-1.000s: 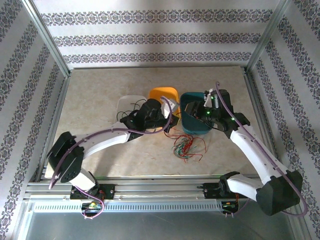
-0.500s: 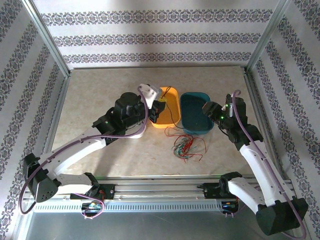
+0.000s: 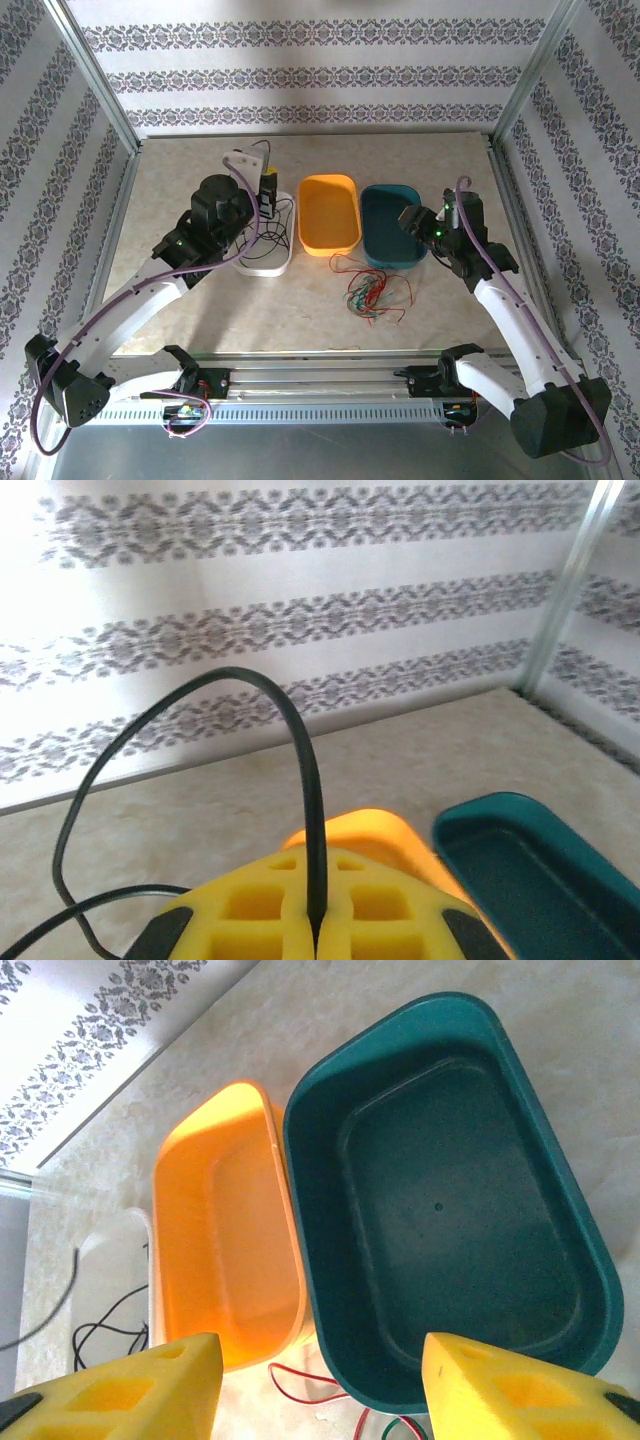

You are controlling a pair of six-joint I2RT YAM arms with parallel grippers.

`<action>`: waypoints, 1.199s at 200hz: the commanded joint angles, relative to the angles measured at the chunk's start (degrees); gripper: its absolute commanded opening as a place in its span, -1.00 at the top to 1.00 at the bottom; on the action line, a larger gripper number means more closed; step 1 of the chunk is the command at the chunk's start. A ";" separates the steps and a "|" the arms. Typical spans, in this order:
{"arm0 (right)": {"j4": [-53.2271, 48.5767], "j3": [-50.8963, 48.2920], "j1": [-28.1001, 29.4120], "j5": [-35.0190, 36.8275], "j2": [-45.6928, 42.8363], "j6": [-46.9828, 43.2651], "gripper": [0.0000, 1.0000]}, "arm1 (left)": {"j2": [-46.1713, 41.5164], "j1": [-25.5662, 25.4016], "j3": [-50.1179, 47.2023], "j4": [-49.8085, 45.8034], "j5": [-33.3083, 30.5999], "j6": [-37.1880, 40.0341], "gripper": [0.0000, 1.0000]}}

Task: Untangle the cables

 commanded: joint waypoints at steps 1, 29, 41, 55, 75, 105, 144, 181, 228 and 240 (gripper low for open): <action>0.75 1.15 -0.28 -1.98 0.69 -2.09 -0.10 | 0.37 2.00 -1.97 -3.09 -5.89 -1.97 1.00; 0.22 1.54 -0.26 -3.61 1.40 -3.25 -0.10 | 2.79 3.60 -4.26 -4.53 -5.27 -4.72 1.00; -0.21 1.59 -0.28 -3.68 1.63 -3.51 -0.10 | 4.25 4.04 -5.00 -5.05 -3.85 -5.57 1.00; -0.49 1.59 -0.22 -3.85 1.67 -3.70 -0.10 | 6.50 4.56 -5.20 -6.26 -1.81 -6.55 1.00; -0.89 1.43 -0.20 -3.99 1.61 -3.96 -0.10 | 10.02 5.11 -5.41 -7.94 -0.26 -8.20 1.00; -1.29 1.15 -0.22 -3.94 1.25 -4.31 -0.10 | 16.71 5.81 -5.08 -8.99 4.09 -10.35 1.00; -1.81 1.33 -0.25 -4.51 1.16 -4.76 -0.10 | 26.22 6.18 -2.10 -11.26 7.41 -11.71 1.00; -2.17 1.06 -0.19 -4.32 0.58 -5.09 -0.10 | 32.05 6.01 3.30 -17.20 -2.06 -13.23 0.70; -2.10 0.71 -0.26 -4.45 0.64 -5.19 -0.10 | 30.33 5.55 6.65 -17.07 -3.18 -10.32 -0.23; -2.08 0.78 -0.22 -4.45 0.76 -5.12 -0.10 | 29.56 5.56 7.26 -17.56 -4.21 -11.16 -0.30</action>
